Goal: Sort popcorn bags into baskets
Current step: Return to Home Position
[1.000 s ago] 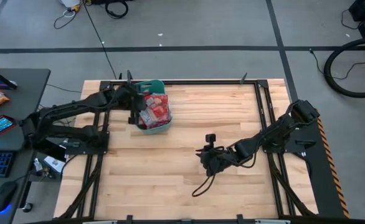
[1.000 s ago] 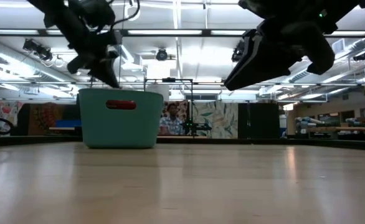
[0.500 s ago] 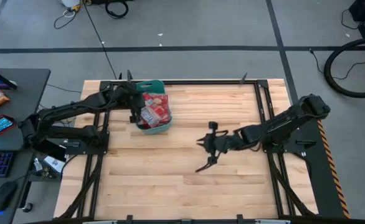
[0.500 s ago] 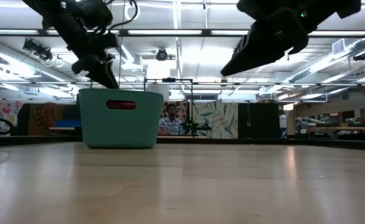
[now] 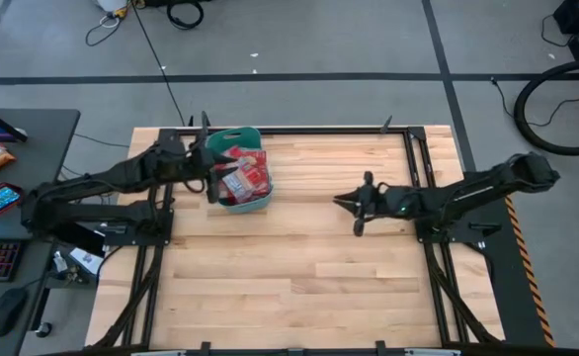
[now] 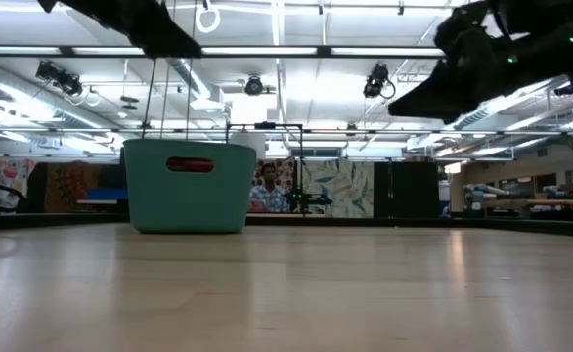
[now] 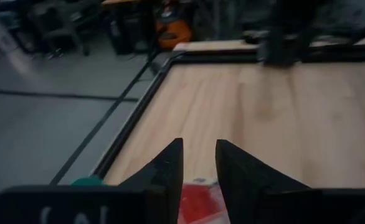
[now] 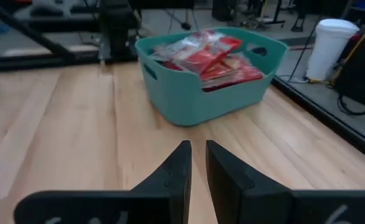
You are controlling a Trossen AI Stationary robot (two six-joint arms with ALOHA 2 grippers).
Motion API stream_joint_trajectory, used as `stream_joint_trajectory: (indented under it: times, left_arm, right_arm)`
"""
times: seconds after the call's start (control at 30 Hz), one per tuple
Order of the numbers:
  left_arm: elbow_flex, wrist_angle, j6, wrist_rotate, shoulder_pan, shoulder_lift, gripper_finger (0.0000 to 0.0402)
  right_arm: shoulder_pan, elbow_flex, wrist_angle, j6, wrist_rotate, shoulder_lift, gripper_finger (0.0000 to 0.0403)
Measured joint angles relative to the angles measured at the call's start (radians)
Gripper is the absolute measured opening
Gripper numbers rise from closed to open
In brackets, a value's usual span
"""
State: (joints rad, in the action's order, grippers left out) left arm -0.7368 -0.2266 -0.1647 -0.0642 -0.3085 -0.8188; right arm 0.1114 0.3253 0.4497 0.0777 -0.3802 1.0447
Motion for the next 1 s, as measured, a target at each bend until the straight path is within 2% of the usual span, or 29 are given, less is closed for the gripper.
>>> stream_joint_trajectory:
  times: [0.17, 0.33, 0.57, 0.8, 1.0]
  left_arm:
    - [0.007, 0.024, 0.024, 0.0, 0.073, 0.019, 0.0092]
    - [0.135, 0.169, 0.087, -0.002, 0.119, 0.055, 0.0084]
    - [0.266, 0.272, 0.144, -0.046, 0.158, 0.174, 0.0072]
    - [0.405, 0.362, 0.206, -0.065, 0.19, 0.314, 0.0059]
    - [0.502, 0.451, 0.193, -0.084, 0.229, 0.436, 0.005]
  right_arm:
    - [-0.034, -0.095, 0.005, 0.017, 0.021, -0.169, 0.0052]
    - [-0.056, -0.192, 0.037, 0.04, 0.033, -0.324, 0.0052]
    - [-0.064, -0.293, 0.037, 0.069, 0.034, -0.509, 0.0052]
    - [-0.064, -0.319, 0.012, 0.068, 0.022, -0.634, 0.0052]
    - [-0.064, -0.319, -0.019, 0.055, 0.037, -0.705, 0.0052]
